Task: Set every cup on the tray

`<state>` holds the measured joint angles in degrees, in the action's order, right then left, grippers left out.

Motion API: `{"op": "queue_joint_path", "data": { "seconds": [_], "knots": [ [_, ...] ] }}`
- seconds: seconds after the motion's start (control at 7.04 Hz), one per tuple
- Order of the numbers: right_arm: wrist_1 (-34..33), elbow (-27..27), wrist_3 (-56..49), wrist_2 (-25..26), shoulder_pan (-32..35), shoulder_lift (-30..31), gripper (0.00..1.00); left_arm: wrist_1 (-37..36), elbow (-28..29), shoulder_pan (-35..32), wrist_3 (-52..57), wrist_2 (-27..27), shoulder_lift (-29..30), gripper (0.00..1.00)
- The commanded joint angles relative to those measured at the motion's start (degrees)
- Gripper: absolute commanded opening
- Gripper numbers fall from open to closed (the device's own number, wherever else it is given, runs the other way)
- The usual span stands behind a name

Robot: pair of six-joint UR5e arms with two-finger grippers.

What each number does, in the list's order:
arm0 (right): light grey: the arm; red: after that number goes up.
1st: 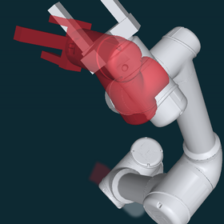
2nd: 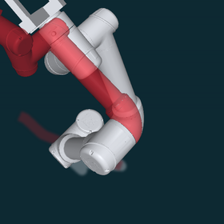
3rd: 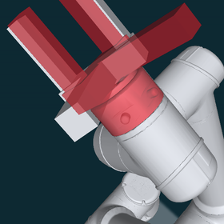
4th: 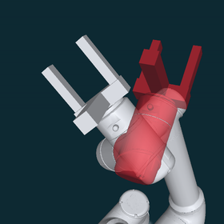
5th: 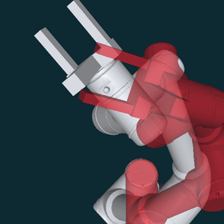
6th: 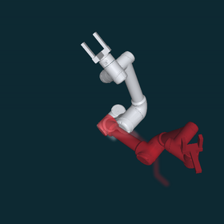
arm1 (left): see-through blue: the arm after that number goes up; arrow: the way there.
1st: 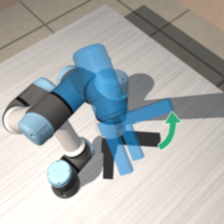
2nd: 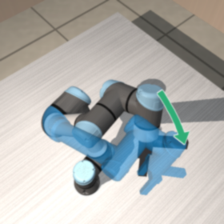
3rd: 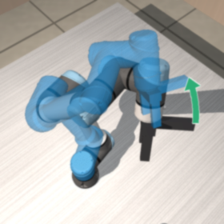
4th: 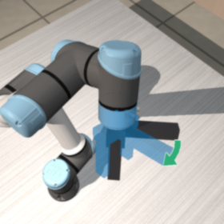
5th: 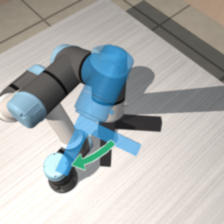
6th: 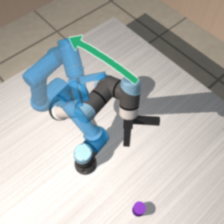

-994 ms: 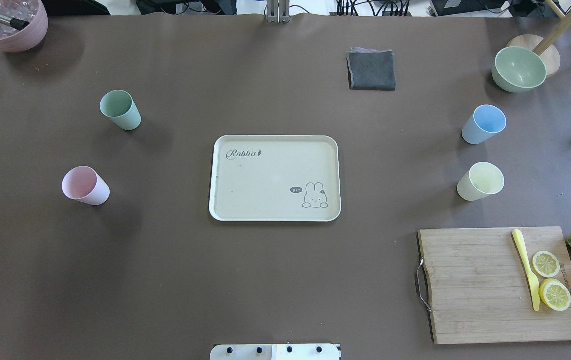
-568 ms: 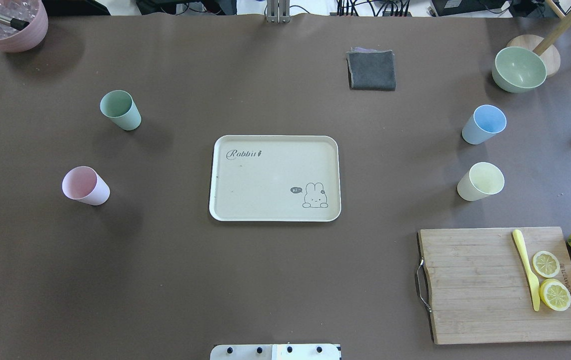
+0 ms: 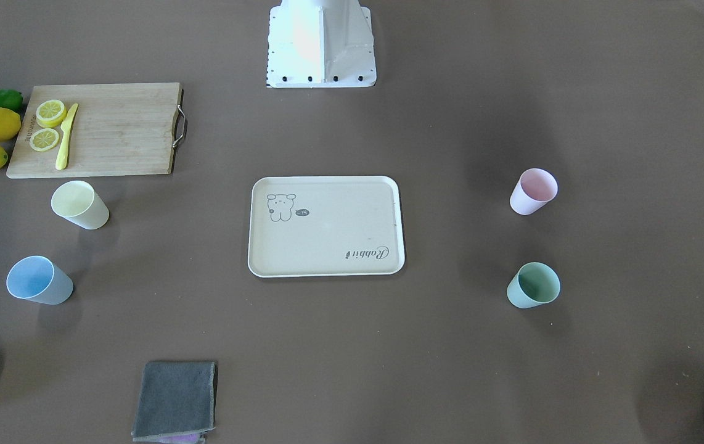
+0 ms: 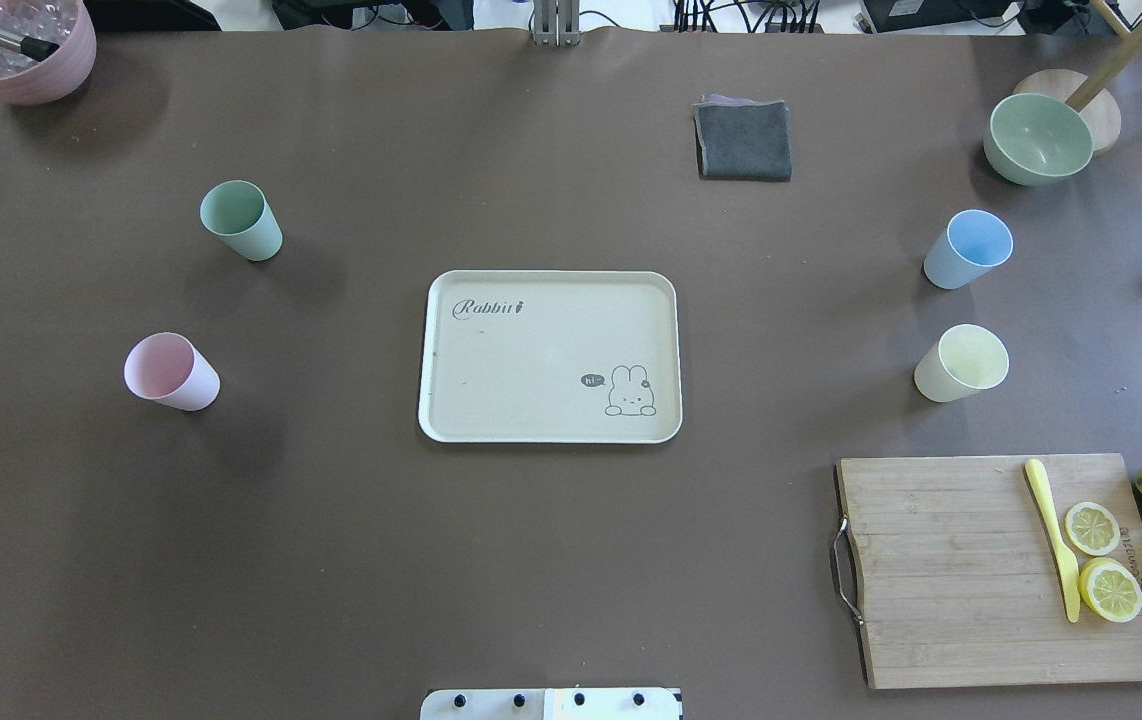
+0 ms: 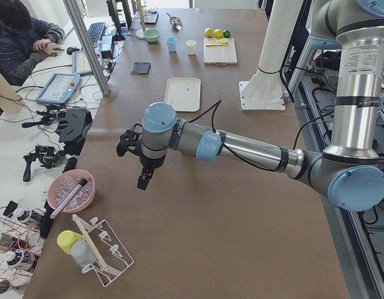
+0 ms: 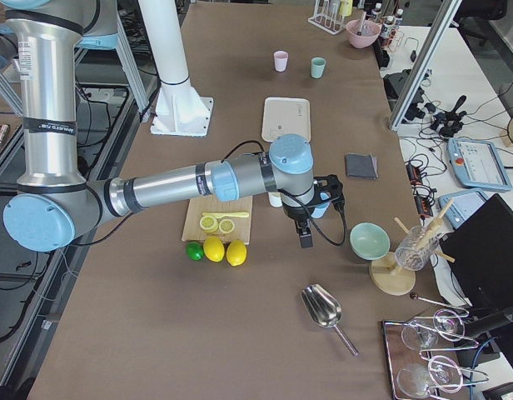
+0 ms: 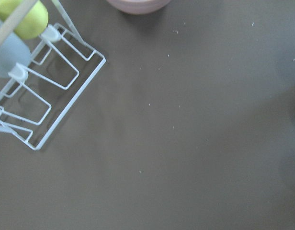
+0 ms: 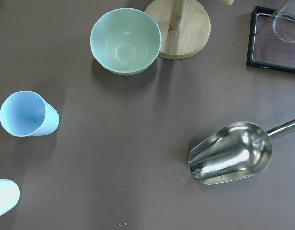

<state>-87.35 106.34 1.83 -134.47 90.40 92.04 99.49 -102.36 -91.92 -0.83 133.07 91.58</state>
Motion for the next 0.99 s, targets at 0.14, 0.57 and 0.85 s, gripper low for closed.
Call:
{"op": "queue_joint_path", "data": {
  "seconds": [0.14, 0.57, 0.85],
  "knots": [
    [12.5, -0.5, 2.4, -0.3, 0.5, 5.2, 1.0, 2.6, 0.4, 0.1, -0.8, -0.4, 0.4, 0.98],
    [16.0, -0.7, 19.9, 1.9, -10.2, 4.6, 1.0, 3.4, 0.1, 9.0, -9.0, 2.3, 0.3, 0.98],
    [22.1, -0.8, 34.9, 7.6, -20.3, 2.7, 1.0, 17.3, 0.5, 17.3, -27.2, 3.9, -2.5, 0.98]
  ]
}}
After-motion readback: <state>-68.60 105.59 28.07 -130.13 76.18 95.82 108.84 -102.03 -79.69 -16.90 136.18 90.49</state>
